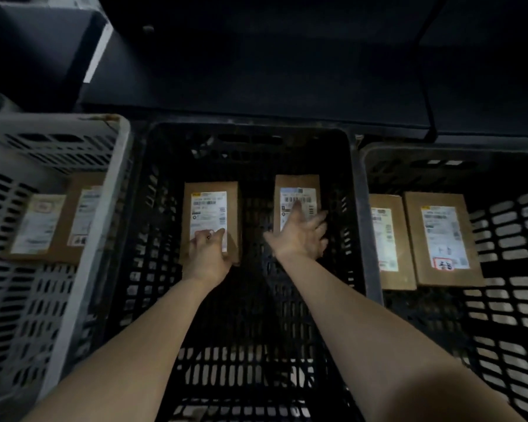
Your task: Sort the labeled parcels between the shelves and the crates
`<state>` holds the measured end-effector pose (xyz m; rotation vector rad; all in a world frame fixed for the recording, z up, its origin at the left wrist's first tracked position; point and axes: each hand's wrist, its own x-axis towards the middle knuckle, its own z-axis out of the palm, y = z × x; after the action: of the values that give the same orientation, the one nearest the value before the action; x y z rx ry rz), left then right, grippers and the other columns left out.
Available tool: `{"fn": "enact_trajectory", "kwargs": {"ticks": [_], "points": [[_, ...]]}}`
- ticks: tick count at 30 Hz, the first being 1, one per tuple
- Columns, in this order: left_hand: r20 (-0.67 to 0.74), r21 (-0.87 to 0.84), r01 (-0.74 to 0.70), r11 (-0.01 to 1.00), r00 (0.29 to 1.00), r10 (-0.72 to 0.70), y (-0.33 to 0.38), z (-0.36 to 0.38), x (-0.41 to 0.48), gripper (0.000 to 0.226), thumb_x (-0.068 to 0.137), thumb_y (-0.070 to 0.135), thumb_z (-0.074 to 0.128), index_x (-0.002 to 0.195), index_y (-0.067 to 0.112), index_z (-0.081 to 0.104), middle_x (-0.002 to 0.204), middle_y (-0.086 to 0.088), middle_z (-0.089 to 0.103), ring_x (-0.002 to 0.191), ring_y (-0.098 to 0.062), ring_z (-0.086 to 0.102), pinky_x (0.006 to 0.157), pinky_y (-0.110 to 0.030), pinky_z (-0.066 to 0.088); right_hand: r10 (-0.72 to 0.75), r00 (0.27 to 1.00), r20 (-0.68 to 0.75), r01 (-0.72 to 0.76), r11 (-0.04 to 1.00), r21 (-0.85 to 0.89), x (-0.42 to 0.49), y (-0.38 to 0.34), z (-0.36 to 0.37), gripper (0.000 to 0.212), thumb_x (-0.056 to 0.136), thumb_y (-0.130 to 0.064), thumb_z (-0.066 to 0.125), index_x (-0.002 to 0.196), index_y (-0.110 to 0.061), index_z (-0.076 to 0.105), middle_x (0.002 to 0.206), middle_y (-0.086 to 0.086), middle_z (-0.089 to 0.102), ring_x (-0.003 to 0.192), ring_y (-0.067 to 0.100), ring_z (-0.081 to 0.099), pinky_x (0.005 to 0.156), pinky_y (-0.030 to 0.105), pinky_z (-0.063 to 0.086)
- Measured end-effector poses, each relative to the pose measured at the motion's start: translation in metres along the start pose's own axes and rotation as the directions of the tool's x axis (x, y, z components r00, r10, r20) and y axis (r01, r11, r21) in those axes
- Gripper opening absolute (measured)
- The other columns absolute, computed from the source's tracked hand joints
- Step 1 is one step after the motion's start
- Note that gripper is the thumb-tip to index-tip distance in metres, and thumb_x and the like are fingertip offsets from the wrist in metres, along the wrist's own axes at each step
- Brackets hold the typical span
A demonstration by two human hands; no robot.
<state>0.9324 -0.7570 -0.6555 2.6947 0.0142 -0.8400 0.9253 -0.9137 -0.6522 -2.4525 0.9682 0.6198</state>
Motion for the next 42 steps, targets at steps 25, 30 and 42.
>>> {"fn": "enact_trajectory", "kwargs": {"ticks": [25, 30, 42], "points": [[0.053, -0.038, -0.159, 0.987, 0.986, 0.161, -0.008, 0.006, -0.015, 0.048, 0.091, 0.019, 0.054, 0.138, 0.023, 0.043, 0.15, -0.008, 0.026, 0.138, -0.029, 0.021, 0.111, -0.032, 0.024, -0.176, 0.984, -0.015, 0.177, 0.975, 0.134, -0.008, -0.005, 0.03, 0.086, 0.086, -0.046, 0.064, 0.153, -0.028, 0.012, 0.155, 0.015, 0.012, 0.136, 0.039, 0.023, 0.106, 0.052, 0.031], [-0.032, 0.086, -0.215, 0.973, 0.975, 0.219, -0.002, -0.011, -0.038, 0.04, 0.093, 0.025, 0.049, 0.132, 0.021, 0.048, 0.137, -0.002, 0.045, 0.125, -0.024, 0.039, 0.098, -0.037, 0.042, -0.267, 0.962, -0.051, 0.269, 0.962, 0.049, -0.038, 0.001, 0.014, 0.065, 0.092, -0.036, 0.055, 0.149, -0.023, 0.025, 0.155, 0.013, 0.013, 0.136, 0.037, 0.021, 0.107, 0.05, 0.031], [-0.451, 0.408, -0.124, 0.904, 0.834, 0.318, -0.074, -0.189, -0.252, 0.03, 0.094, 0.029, 0.042, 0.122, 0.022, 0.049, 0.119, -0.001, 0.057, 0.115, -0.025, 0.05, 0.09, -0.038, 0.041, -0.833, 0.52, -0.19, 0.745, 0.551, -0.377, -0.257, -0.075, -0.088, 0.044, 0.096, -0.034, 0.048, 0.138, -0.02, 0.048, 0.135, 0.008, 0.05, 0.127, 0.035, 0.042, 0.097, 0.046, 0.038]]}}
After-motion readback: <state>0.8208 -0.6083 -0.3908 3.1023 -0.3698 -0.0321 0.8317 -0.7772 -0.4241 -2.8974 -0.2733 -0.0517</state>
